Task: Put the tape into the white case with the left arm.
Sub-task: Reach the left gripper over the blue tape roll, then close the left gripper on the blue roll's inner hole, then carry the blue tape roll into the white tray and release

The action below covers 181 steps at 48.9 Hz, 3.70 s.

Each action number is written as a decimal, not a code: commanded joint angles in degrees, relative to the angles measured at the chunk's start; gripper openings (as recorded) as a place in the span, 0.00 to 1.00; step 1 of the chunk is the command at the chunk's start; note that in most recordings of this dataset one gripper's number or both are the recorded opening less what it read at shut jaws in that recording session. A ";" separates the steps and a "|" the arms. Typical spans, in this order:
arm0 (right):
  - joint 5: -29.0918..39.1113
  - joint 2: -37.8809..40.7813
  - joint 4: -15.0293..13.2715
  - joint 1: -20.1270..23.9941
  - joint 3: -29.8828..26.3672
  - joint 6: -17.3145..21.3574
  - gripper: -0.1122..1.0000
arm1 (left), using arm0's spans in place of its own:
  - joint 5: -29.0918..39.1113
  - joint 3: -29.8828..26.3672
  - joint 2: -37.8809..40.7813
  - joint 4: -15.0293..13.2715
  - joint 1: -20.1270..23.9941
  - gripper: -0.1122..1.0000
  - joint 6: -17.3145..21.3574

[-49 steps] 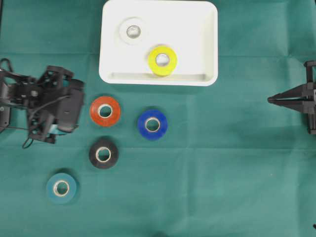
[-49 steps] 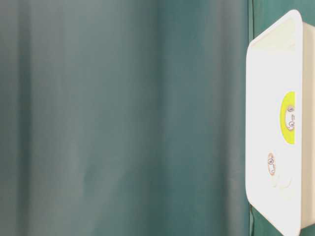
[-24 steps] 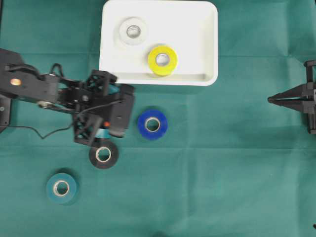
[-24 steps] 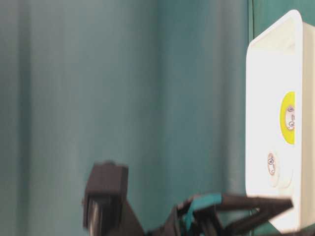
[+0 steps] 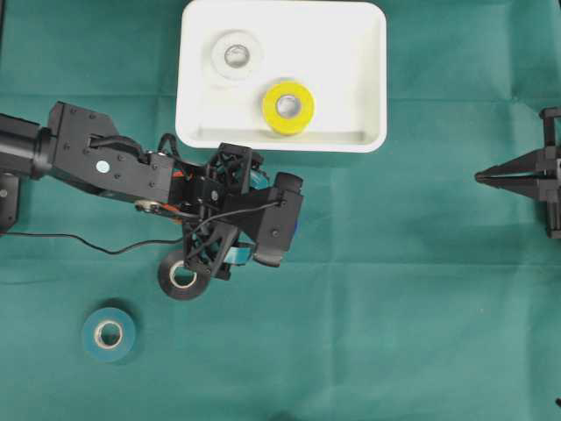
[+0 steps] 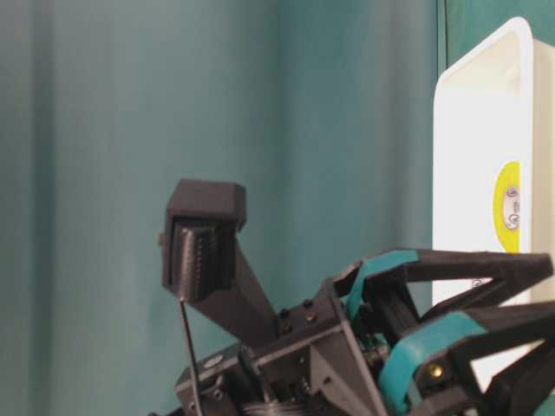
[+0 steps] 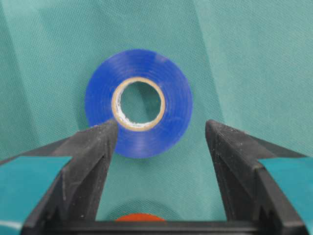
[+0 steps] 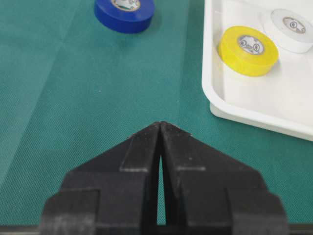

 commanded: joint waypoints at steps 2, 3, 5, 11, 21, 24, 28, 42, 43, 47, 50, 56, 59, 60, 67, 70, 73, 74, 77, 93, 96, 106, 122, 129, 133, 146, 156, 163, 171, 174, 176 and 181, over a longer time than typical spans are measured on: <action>-0.62 0.53 -0.09 -0.09 -0.53 0.18 0.01 | 0.00 -1.41 -0.35 0.09 -0.09 0.73 0.00; -0.62 0.53 -0.09 -0.09 -0.53 0.18 0.01 | 0.00 -1.49 -0.35 0.09 -0.09 0.73 0.00; -0.62 0.53 -0.09 -0.09 -0.53 0.18 0.01 | 0.00 -1.41 -0.26 0.09 -0.09 0.73 0.00; -0.62 0.62 -0.09 -0.09 -0.62 0.18 0.01 | 0.00 -1.41 -0.09 0.09 -0.18 0.73 -0.09; -0.62 0.53 -0.09 -0.09 -0.62 0.18 0.01 | -0.09 -0.70 0.79 0.09 -0.70 0.73 0.00; -0.62 0.53 -0.09 0.00 -0.62 0.18 0.01 | -0.26 -0.79 1.41 0.09 -0.70 0.73 0.00; -0.53 0.53 -0.09 -0.09 -0.53 0.18 0.01 | -0.44 -1.23 2.72 0.09 -0.70 0.72 0.09; -0.53 0.53 0.00 -0.09 -0.53 0.18 0.01 | -1.58 -2.02 5.80 0.09 -1.05 0.72 0.18; -0.53 0.53 -0.09 0.00 -0.53 0.18 0.01 | -1.85 -2.20 6.06 0.09 -1.05 0.72 0.18; -0.53 0.53 -0.09 0.00 -0.62 0.18 0.01 | -2.55 -2.46 6.50 0.09 -1.23 0.72 0.26; -0.62 0.53 -0.09 0.00 -0.62 0.18 0.01 | -2.99 -2.72 6.94 0.09 -1.32 0.72 0.26; -0.62 0.53 -0.09 -0.09 -0.62 0.18 0.01 | -3.43 -3.25 7.73 0.09 -1.41 0.72 0.26; -0.62 0.62 -0.09 0.00 -0.53 0.18 0.01 | -3.43 -3.34 8.17 0.09 -1.41 0.72 0.26; -0.62 0.53 -0.09 -0.09 -0.53 0.18 0.01 | -3.43 -3.34 8.35 0.09 -1.32 0.72 0.26; -0.62 0.62 -0.09 0.00 -0.53 0.18 0.01 | -3.43 -3.34 9.05 0.09 -1.41 0.72 0.26; -0.62 0.62 -0.09 -0.09 -0.53 0.18 0.01 | -3.43 -3.34 9.32 0.09 -1.41 0.72 0.26; -0.62 0.53 -0.09 0.00 -0.62 0.18 0.01 | -3.43 -3.34 9.40 0.09 -1.32 0.72 0.26; -0.53 0.53 0.00 0.00 -0.62 0.18 0.01 | -3.52 -3.34 9.49 0.09 -1.32 0.72 0.26; -0.62 0.53 -0.09 -0.09 -0.53 0.18 0.01 | -3.60 -3.34 9.58 0.09 -1.32 0.72 0.26; -0.53 0.53 0.00 -0.09 -0.53 0.18 0.01 | -3.87 -3.34 8.79 0.18 -1.32 0.48 0.35; -0.62 0.53 -0.09 -0.09 -0.53 0.18 0.01 | -4.04 -3.34 8.35 0.26 -1.32 0.34 0.35; -0.53 0.53 -0.09 0.00 -0.53 0.18 0.01 | -5.01 -3.08 8.00 0.18 -1.32 0.32 0.26; -0.62 0.53 -0.09 -0.09 -0.53 0.18 0.01 | -4.48 -3.08 5.19 0.18 -1.41 0.32 0.00; -0.62 0.62 -0.09 -0.09 -0.53 0.18 0.01 | -2.99 -3.25 2.02 0.26 -1.41 0.32 0.00; -0.62 0.62 -0.09 -0.09 -0.53 0.18 0.01 | -1.93 -3.52 0.62 0.26 -1.41 0.32 0.09; -0.62 0.53 -0.09 -0.09 -0.53 0.18 0.01 | 0.35 -3.96 -1.49 0.44 0.53 0.32 0.35; -0.62 0.53 -0.09 0.00 -0.53 0.18 0.01 | -0.09 -4.39 -0.53 0.44 5.27 0.32 0.79; -0.62 0.53 -0.09 -0.09 -0.62 0.18 0.01 | -0.18 -6.15 0.18 0.44 8.61 0.32 4.83; -0.62 0.53 -0.09 -0.09 -0.53 0.18 0.01 | -0.26 -8.44 1.23 0.44 12.13 0.32 8.53; -0.62 0.53 -0.09 -0.09 -0.53 0.18 0.01 | -0.18 -9.14 1.76 0.44 13.71 0.32 8.88; -0.62 0.53 -0.09 -0.09 -0.53 0.18 0.01 | -0.18 -9.49 2.29 0.44 15.21 0.32 8.96; -0.62 0.53 -0.09 -0.09 -0.53 0.18 0.01 | -0.18 -10.02 3.34 0.44 17.75 0.32 9.23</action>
